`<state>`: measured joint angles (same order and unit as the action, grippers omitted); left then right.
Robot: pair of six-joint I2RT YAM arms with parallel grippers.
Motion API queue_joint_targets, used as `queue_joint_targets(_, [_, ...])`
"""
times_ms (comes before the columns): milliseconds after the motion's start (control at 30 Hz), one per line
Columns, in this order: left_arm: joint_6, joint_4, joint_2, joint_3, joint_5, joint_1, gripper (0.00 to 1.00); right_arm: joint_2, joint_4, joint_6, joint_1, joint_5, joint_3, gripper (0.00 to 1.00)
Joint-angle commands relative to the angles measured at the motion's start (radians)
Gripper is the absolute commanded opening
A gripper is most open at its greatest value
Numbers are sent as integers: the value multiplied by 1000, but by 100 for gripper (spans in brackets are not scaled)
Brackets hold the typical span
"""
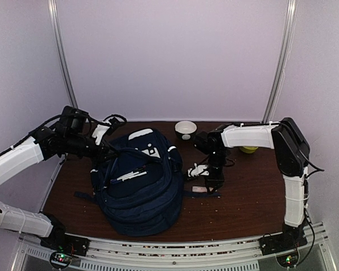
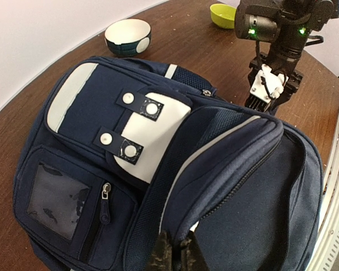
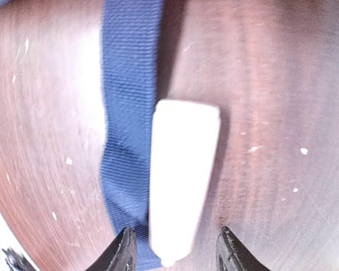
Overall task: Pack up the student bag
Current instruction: Pick up the pencil case from the center of the board.
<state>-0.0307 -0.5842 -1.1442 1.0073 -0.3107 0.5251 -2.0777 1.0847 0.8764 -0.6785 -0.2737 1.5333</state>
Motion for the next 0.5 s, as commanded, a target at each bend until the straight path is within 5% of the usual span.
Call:
queue_joint_targets(0, [10, 109, 13, 13, 22, -19, 0, 68, -185, -170, -7, -14, -46, 48])
queue_joint_targets(467, [11, 109, 13, 12, 25, -20, 0, 24, -234, -164, -46, 32, -61, 45])
